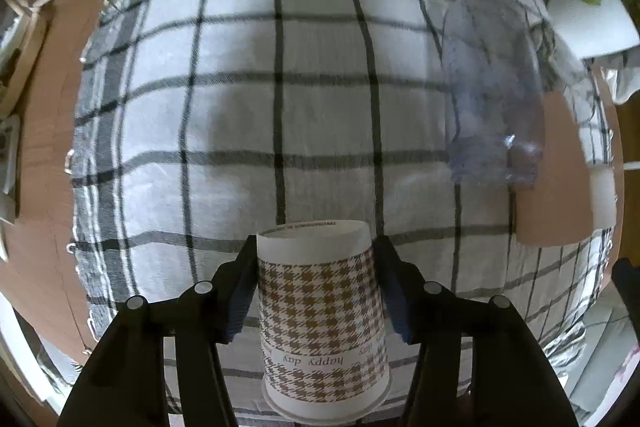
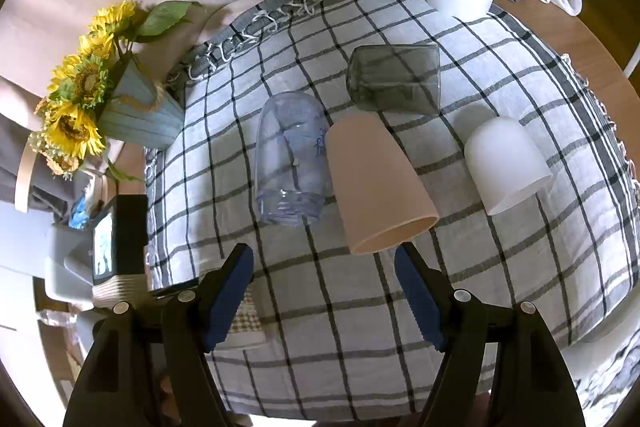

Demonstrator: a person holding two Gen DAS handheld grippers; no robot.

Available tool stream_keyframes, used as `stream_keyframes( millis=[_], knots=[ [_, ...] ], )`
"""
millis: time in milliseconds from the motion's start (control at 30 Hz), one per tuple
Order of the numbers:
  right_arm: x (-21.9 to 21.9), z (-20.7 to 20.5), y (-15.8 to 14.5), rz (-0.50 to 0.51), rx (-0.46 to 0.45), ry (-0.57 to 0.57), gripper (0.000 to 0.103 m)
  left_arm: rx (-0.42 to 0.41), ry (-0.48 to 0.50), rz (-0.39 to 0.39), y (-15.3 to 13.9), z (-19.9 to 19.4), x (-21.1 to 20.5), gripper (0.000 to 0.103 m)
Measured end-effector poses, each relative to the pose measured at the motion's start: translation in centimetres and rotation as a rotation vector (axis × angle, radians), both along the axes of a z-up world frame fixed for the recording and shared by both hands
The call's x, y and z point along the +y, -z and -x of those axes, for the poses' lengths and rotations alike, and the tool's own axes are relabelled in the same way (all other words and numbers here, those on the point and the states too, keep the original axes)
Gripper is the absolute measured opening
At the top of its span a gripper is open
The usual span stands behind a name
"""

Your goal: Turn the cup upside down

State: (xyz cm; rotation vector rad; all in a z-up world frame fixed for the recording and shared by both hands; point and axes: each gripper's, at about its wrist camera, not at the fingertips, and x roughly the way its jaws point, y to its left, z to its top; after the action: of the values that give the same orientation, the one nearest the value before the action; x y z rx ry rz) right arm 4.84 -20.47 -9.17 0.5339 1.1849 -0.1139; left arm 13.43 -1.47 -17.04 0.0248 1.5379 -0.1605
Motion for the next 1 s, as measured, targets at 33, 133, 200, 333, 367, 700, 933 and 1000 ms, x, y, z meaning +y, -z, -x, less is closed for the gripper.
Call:
stream_keyframes(
  millis=[33, 133, 200, 333, 367, 700, 933, 1000],
  knots=[
    [0.0, 0.0, -0.1, -0.003, -0.003, -0.002, 0.073, -0.023, -0.013, 0.008, -0.8, -0.1, 0.2, 0.056],
    [-0.2, -0.1, -0.5, -0.011, -0.013, -0.004, 0.073, -0.094, -0.018, 0.014, -2.5, -0.6, -0.1, 0.056],
    [-0.2, -0.2, -0.8, -0.017, -0.022, -0.008, 0.073, -0.148, -0.015, 0.014, -3.8, -0.5, -0.2, 0.055],
    [0.0, -0.2, -1.3, -0.007, -0.036, -0.026, 0.073, -0.191, 0.003, 0.021, -4.3, 1.0, -0.2, 0.055],
    [0.0, -0.2, -1.3, -0.004, -0.037, -0.030, 0.073, -0.202, 0.000, 0.029, -4.2, 1.3, -0.1, 0.055],
    [-0.4, 0.3, -1.0, 0.053, -0.021, -0.058, 0.073, -0.290, 0.063, -0.006, -3.6, 5.2, -1.5, 0.055],
    [-0.5, 0.9, -0.2, 0.074, 0.010, -0.073, 0.073, -0.235, 0.048, 0.031, -1.9, 6.3, -1.2, 0.056],
    [-0.4, 1.0, -0.1, 0.080, 0.014, -0.076, 0.073, -0.247, 0.049, 0.032, -2.0, 6.4, -1.1, 0.056]
  ],
)
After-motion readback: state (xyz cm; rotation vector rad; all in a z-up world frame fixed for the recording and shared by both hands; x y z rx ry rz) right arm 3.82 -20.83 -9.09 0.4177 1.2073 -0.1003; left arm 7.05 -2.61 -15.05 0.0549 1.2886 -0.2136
